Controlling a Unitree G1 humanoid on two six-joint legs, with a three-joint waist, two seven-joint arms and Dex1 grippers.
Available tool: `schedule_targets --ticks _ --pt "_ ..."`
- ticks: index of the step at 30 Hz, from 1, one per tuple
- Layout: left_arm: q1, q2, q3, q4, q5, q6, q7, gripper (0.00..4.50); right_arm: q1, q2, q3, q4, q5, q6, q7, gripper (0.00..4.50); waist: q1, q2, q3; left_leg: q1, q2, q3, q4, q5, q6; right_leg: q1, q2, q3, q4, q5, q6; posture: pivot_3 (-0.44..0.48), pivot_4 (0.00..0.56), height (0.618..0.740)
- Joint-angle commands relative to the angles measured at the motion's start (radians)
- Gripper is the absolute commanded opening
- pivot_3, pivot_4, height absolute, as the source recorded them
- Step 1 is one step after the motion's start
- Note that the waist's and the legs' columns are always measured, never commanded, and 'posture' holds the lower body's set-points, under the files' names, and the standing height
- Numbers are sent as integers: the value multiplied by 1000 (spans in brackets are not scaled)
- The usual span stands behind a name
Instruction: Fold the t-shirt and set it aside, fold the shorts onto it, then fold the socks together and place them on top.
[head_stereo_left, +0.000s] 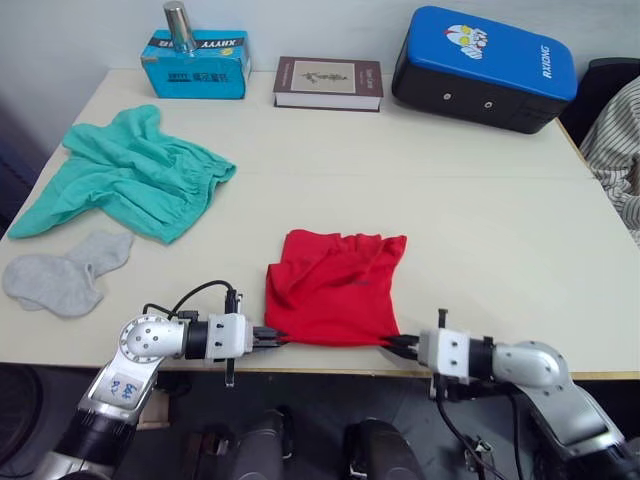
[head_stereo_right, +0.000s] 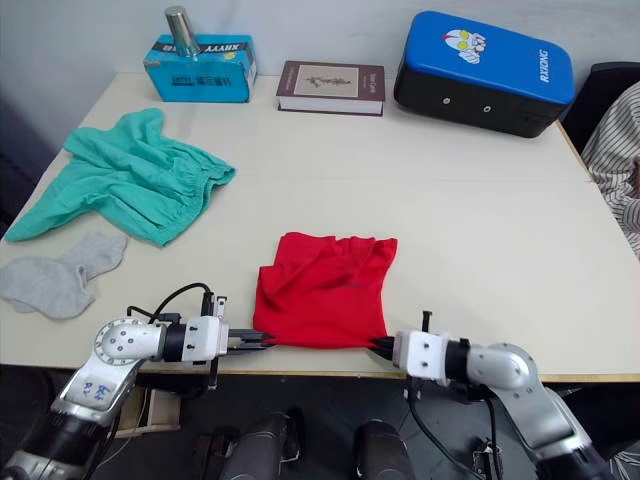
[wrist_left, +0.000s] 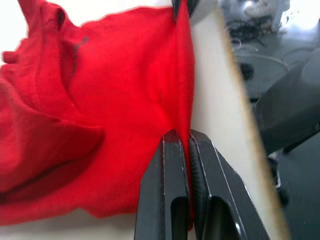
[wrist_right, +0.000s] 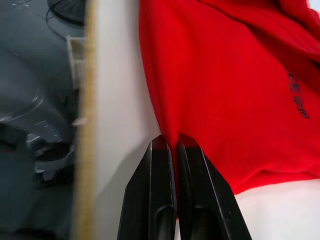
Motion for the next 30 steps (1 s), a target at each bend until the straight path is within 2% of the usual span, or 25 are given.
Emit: schedule_targets --ticks 1,4,6,9,12,13,15,16,19,22,23,30 --pt "40 26 62 -43 -17 22 34 24 39 -12 -38 -45 16 41 -22 0 0 0 0 3 0 0 -1 -2 1 3 0 0 -1 0 0 0 150 740" --pt "65 27 75 -49 -74 59 11 24 38 -13 -40 -28 26 34 -15 0 0 0 0 5 0 0 -1 -4 2 4 0 0 -2 -1 -2 0 150 740" --pt "78 39 83 -59 -108 84 -12 516 31 -9 -48 -19 63 44 -6 0 0 0 0 5 0 0 -1 -4 1 4 0 0 -1 -1 -2 0 150 740" --pt "89 66 109 -66 -135 94 -36 1320 45 -48 -74 -65 178 121 69 762 0 0 0 5 0 0 -1 -3 -1 4 0 0 -1 -1 -2 0 150 740" --pt "98 101 158 -79 -211 146 -80 2257 63 -107 -134 -137 327 218 143 1803 0 0 0 5 0 0 -1 -4 0 4 0 0 -1 -1 -2 0 150 740" --pt "97 115 178 -93 -268 205 -95 2268 57 -125 -158 -156 372 266 150 2120 0 0 0 6 0 0 -1 -5 1 5 0 0 -1 -1 -2 0 150 740" --pt "75 125 205 -98 -330 271 -106 2268 24 -154 -191 -178 462 364 166 2120 0 0 0 6 1 0 -1 -6 3 5 0 0 -1 -1 -2 0 150 740" --pt "53 121 210 -81 -328 268 -104 2101 -13 -153 -198 -170 492 394 166 2010 -1 0 0 6 1 0 -1 -6 3 5 0 0 -1 -1 -2 0 150 740" --pt "-6 112 186 -14 -270 251 -107 1294 -120 -124 -172 -113 489 430 162 1095 -1 0 0 6 1 0 -1 -6 3 5 0 1 -2 -2 -3 0 150 740" --pt "-63 88 133 44 -211 211 -122 339 -206 -69 -87 -13 362 344 171 57 0 0 0 6 1 1 -1 -5 1 5 0 0 -2 -2 -3 0 150 740" --pt "-88 72 110 59 -201 204 -131 26 -236 -41 -57 34 320 311 168 0 -1 0 0 6 1 1 -2 -4 -1 5 1 0 -2 -2 -3 0 150 740" --pt "-208 -18 -5 138 -92 119 -146 26 -381 97 50 275 152 146 160 0 -1 0 0 6 0 2 1 -4 -2 3 1 0 1 -1 -1 0 150 740"
